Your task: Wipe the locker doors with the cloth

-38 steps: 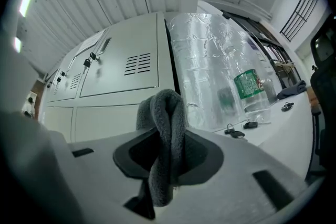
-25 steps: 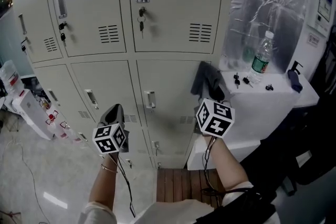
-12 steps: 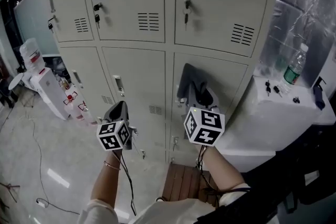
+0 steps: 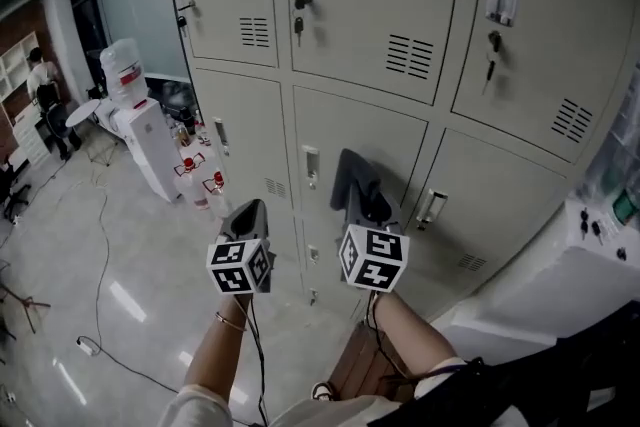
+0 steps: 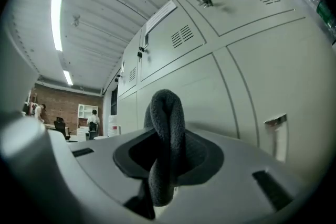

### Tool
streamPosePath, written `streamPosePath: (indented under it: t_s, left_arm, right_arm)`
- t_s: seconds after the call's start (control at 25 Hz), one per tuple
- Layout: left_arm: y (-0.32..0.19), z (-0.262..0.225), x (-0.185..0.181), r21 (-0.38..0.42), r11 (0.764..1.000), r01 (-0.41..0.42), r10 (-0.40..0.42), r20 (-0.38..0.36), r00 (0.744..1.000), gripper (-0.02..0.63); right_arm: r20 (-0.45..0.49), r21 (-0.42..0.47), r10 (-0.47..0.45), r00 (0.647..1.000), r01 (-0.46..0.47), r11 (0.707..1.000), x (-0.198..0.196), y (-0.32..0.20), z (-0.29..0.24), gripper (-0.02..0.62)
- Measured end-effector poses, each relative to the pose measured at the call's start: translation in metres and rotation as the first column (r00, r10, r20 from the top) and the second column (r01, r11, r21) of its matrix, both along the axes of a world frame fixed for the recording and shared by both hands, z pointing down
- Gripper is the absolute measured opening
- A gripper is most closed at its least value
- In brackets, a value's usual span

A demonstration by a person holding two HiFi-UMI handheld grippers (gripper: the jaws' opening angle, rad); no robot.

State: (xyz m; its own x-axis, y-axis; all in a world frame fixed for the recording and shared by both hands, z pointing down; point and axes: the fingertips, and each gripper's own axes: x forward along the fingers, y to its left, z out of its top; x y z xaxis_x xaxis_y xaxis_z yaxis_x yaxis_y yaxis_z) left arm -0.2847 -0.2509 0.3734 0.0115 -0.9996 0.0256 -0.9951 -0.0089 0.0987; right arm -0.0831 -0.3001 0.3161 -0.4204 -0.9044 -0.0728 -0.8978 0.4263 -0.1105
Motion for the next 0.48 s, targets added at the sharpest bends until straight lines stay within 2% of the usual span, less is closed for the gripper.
streamPosePath:
  t_s: [0.24,0.48]
  left_arm:
    - [-0.005,0.002,-0.042,0.026,0.999,0.020,-0.019,-0.011,1.000,0.011]
    - [-0.007,0.010,-0.068,0.030,0.999,0.032,-0.031,-0.022,0.999,0.011]
  right_arm:
    - [-0.014,-0.005,-0.048,0.999,0.048,0.999,-0.071,-0.020,0.022,0.084]
    - [-0.038,0.012,-0.037,0.999,0.038,0.999,-0.109,-0.044,0.028,0.083]
